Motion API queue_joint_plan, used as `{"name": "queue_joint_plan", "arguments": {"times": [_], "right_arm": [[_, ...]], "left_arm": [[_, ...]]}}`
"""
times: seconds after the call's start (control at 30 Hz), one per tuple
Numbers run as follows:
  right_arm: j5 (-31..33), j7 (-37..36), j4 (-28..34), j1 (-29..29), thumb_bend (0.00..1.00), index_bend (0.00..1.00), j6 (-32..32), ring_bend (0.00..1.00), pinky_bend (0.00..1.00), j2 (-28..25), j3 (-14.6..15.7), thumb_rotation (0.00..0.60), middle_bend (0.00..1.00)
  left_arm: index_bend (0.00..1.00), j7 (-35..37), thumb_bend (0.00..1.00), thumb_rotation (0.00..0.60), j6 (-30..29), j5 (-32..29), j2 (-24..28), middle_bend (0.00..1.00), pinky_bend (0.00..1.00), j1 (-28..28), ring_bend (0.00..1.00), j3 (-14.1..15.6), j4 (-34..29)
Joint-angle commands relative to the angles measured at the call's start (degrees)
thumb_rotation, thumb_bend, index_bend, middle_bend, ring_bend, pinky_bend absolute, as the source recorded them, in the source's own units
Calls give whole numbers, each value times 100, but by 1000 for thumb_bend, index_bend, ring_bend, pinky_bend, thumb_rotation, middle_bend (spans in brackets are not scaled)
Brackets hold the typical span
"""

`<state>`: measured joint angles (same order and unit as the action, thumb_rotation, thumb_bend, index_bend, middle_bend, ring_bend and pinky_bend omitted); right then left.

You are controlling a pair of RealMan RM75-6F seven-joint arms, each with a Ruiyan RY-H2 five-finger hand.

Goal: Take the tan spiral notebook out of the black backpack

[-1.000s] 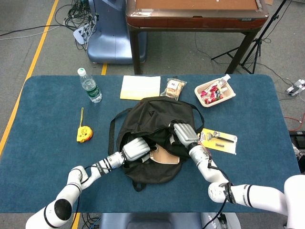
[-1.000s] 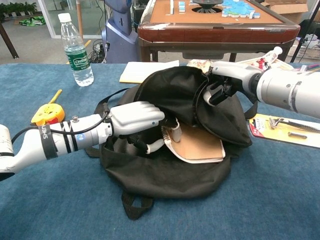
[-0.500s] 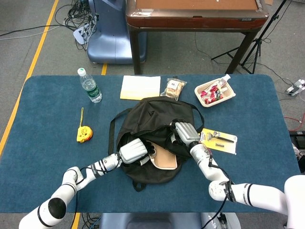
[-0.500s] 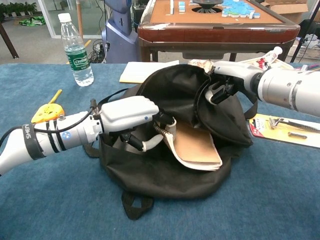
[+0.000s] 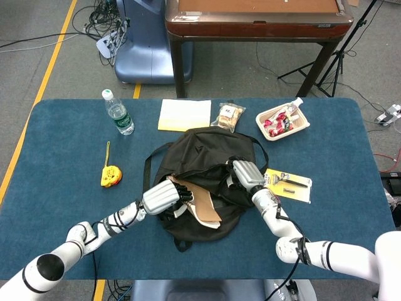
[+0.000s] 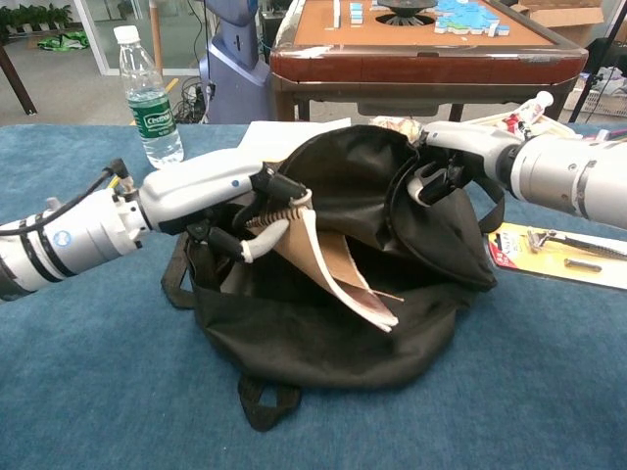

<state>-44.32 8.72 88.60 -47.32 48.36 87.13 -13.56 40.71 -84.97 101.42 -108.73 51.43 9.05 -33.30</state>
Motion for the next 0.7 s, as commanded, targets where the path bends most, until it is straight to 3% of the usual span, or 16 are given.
{"name": "queue_joint_plan", "arguments": {"times": [0.03, 0.33, 0.53, 0.63, 0.7], "right_arm": [[-22, -31, -15, 17, 738, 746, -17, 130, 141, 1, 11, 600, 387], [-227, -126, -9, 90, 738, 746, -44, 130, 141, 16, 88, 600, 386], [-388, -94, 42, 120, 738, 746, -136, 130, 141, 6, 231, 600, 361], [-547, 18, 178, 59, 698, 623, -372, 123, 141, -102, 387, 600, 309], [-670, 122, 302, -16, 586, 418, -615, 92, 130, -234, 519, 600, 242]], "left_arm": [[719, -245, 579, 600, -357, 5, 602, 790, 344, -128, 576, -122, -890], [722, -930, 580, 600, -582, -70, 1830, 796, 344, -305, 583, -405, -2821], [721, -1234, 580, 600, -556, -249, 2447, 796, 344, -486, 583, -614, -3561], [722, -1369, 580, 600, -543, -284, 2688, 797, 344, -568, 583, -689, -3775], [722, -1451, 580, 600, -552, -307, 2810, 797, 344, -618, 583, -745, -3873]]}}
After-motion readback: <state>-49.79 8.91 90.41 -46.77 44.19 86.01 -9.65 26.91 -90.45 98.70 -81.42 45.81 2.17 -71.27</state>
